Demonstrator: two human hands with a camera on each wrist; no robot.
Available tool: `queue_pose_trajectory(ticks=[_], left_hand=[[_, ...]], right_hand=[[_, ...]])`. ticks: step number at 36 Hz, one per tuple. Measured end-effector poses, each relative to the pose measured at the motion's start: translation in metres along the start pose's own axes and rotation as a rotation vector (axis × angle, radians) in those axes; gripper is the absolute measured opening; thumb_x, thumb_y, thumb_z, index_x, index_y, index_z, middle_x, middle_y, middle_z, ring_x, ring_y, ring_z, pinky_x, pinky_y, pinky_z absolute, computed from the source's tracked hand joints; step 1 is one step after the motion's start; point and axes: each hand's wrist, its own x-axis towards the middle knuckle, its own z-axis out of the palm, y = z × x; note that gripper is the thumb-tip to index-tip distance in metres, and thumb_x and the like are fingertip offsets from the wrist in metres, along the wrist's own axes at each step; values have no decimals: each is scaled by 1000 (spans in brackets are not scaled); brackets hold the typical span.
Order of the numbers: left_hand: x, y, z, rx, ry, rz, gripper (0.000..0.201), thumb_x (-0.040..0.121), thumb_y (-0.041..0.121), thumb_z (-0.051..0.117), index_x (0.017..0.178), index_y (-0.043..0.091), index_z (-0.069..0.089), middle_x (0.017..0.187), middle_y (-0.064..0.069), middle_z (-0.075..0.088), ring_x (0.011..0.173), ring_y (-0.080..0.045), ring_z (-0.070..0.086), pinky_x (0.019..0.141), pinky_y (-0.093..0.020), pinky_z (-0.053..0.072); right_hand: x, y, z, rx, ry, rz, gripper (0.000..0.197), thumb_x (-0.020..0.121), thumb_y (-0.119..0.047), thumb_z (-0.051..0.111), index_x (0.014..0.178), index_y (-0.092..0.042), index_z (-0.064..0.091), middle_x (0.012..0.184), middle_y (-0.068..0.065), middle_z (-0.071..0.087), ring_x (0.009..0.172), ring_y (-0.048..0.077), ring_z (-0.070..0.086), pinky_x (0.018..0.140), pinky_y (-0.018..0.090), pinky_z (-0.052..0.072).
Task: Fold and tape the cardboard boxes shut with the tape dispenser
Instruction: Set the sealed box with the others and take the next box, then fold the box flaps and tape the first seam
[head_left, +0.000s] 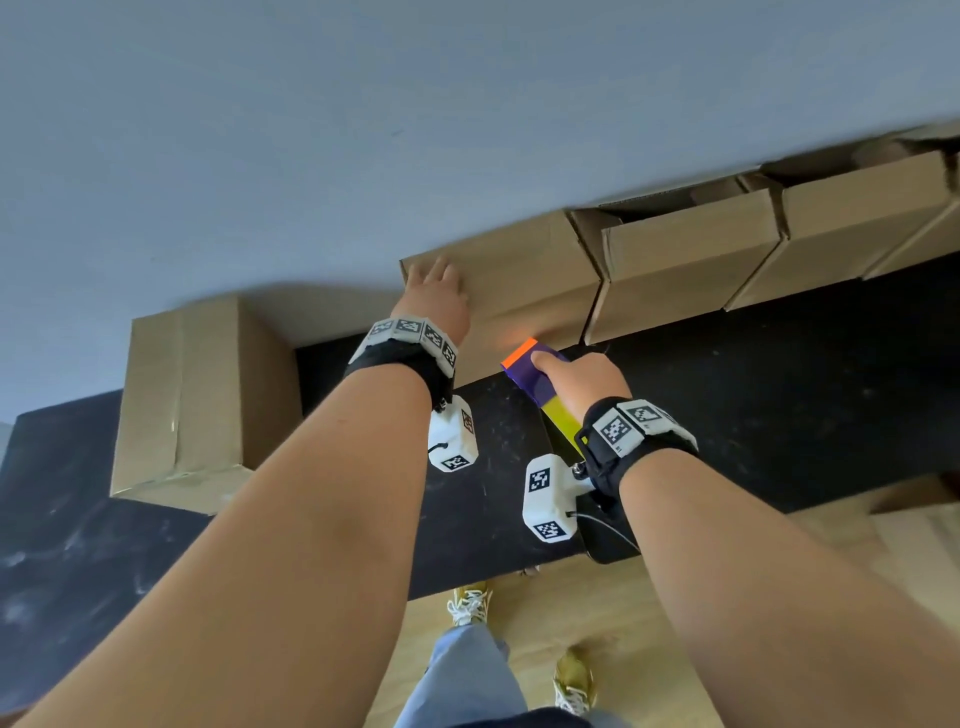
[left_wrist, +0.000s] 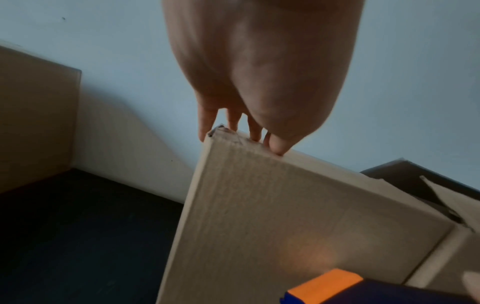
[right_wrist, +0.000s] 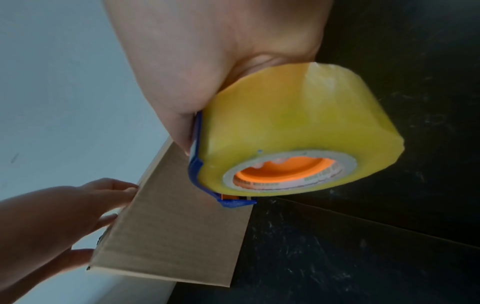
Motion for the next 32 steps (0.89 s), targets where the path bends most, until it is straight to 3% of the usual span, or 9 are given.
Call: queue_pose_trajectory(ticks=[6, 11, 15, 17, 20, 23, 27, 30, 32], left_hand=[[-19, -3, 6, 45, 75, -42, 43, 98, 32, 36, 140, 21, 40, 146, -6, 37, 131, -32, 34, 103, -46, 36], [-49, 3, 11, 67, 84, -104, 35, 98, 29, 40, 130, 19, 50, 141, -9, 36, 124, -35, 35, 91, -49, 41], [-69, 4, 17, 118, 70, -183, 40, 98, 31, 36, 137, 28, 43, 138, -7, 33, 121, -35, 32, 77, -38, 38], [-82, 5, 17, 110, 104, -257, 38, 97, 38, 34, 130, 29, 50, 133, -8, 39, 120, -33, 35, 89, -41, 35], [-97, 4, 24, 137, 150, -326, 41, 94, 44, 31, 126, 31, 55, 140, -10, 37, 132, -33, 25, 107, -59, 14], [-110, 4, 28, 19, 98, -412, 40, 91, 45, 32, 123, 32, 53, 145, -12, 35, 134, -38, 28, 107, -67, 6], [-131, 6, 30, -112, 142, -467, 45, 85, 54, 42, 115, 23, 54, 123, -12, 45, 110, -36, 45, 91, -46, 35], [-148, 10, 32, -188, 160, -516, 57, 82, 63, 49, 122, 23, 49, 126, -11, 38, 112, -33, 42, 75, -39, 36], [-161, 14, 35, -222, 148, -560, 66, 80, 68, 50, 128, 24, 45, 124, -10, 38, 112, -32, 45, 74, -38, 37]], right_hand=[[-7, 1, -5, -20, 0, -17, 44, 91, -54, 52, 90, -10, 54, 76, 3, 52, 70, 19, 51, 70, 31, 38], [-18, 4, -9, -51, 11, -21, 46, 91, -55, 52, 92, -9, 52, 83, 7, 54, 82, 26, 52, 73, 32, 38], [-29, 10, -13, -28, 16, -56, 45, 90, -54, 54, 92, -8, 54, 92, 10, 58, 85, 28, 55, 74, 33, 39], [-34, 13, -14, 11, 22, -81, 45, 89, -53, 54, 92, -8, 55, 95, 11, 60, 86, 28, 56, 75, 33, 41], [-44, 16, -16, 63, 29, -122, 47, 88, -54, 56, 98, -8, 57, 98, 11, 60, 88, 27, 55, 76, 32, 40], [-52, 19, -18, 112, 23, -161, 52, 88, -54, 56, 109, -6, 60, 98, 9, 58, 86, 27, 54, 75, 31, 38], [-61, 20, -19, 152, 31, -193, 52, 90, -53, 56, 113, -6, 59, 99, 8, 55, 87, 27, 50, 76, 30, 35], [-67, 19, -15, 169, 31, -208, 53, 90, -55, 54, 105, -4, 60, 96, 9, 58, 86, 28, 52, 73, 31, 35], [-71, 18, -12, 166, 32, -244, 51, 90, -55, 52, 84, -5, 57, 83, 8, 56, 81, 29, 51, 66, 32, 34]])
